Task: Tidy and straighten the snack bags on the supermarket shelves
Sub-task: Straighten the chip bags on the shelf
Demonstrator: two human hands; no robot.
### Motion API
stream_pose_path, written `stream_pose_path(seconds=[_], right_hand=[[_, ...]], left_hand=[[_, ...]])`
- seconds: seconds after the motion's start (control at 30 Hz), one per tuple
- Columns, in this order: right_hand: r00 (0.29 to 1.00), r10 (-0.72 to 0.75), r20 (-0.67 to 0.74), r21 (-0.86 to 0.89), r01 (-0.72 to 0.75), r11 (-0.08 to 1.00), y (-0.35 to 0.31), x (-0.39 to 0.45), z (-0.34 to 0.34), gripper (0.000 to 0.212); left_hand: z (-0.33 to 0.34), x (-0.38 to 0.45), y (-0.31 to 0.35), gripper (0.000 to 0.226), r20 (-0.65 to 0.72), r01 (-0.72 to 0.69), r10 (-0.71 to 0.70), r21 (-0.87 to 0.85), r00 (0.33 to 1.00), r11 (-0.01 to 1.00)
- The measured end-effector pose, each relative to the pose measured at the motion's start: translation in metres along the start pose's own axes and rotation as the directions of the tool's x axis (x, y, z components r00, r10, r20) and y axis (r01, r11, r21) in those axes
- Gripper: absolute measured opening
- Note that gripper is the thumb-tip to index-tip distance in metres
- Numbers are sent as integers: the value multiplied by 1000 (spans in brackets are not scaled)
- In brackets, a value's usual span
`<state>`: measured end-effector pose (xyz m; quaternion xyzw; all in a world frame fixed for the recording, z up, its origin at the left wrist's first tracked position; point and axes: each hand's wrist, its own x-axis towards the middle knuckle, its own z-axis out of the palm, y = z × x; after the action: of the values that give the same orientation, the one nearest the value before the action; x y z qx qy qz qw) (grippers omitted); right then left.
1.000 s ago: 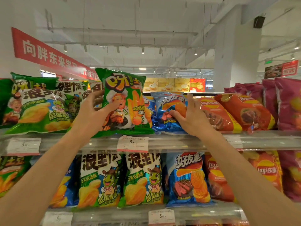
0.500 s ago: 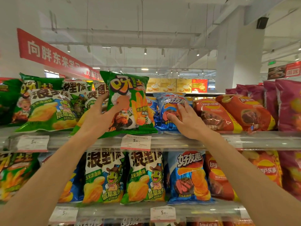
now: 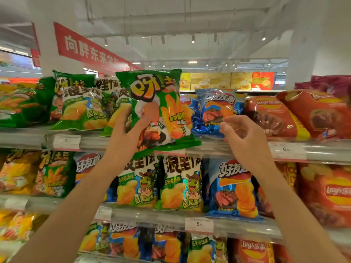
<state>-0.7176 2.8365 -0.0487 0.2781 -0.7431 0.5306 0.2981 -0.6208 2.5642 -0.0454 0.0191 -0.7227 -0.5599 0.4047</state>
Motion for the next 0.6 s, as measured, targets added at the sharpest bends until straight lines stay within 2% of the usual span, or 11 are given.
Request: stream_pose_path(seconds=[0.13,0.27,0.4,0.6], right_hand=[[987,91,135,199,-117,973,3,-38,16,12],[960,207,189,212,-245,946,7,-83,39,8],[929,337,156,222,-365,904,-2,-130,75,9],[861,494,118,228,-508,831,-32,-198,153,11]], left_hand=[[-21,-23,-14,89,24,17,-16,-49,1000,999],[-50,-46,-30,84,52,25,-20,-95,998,995],[-100,-68,-56,89,75,43,-37,-76,996,996],[-188,-101,-96,44,55,133,-128,-103,990,986]])
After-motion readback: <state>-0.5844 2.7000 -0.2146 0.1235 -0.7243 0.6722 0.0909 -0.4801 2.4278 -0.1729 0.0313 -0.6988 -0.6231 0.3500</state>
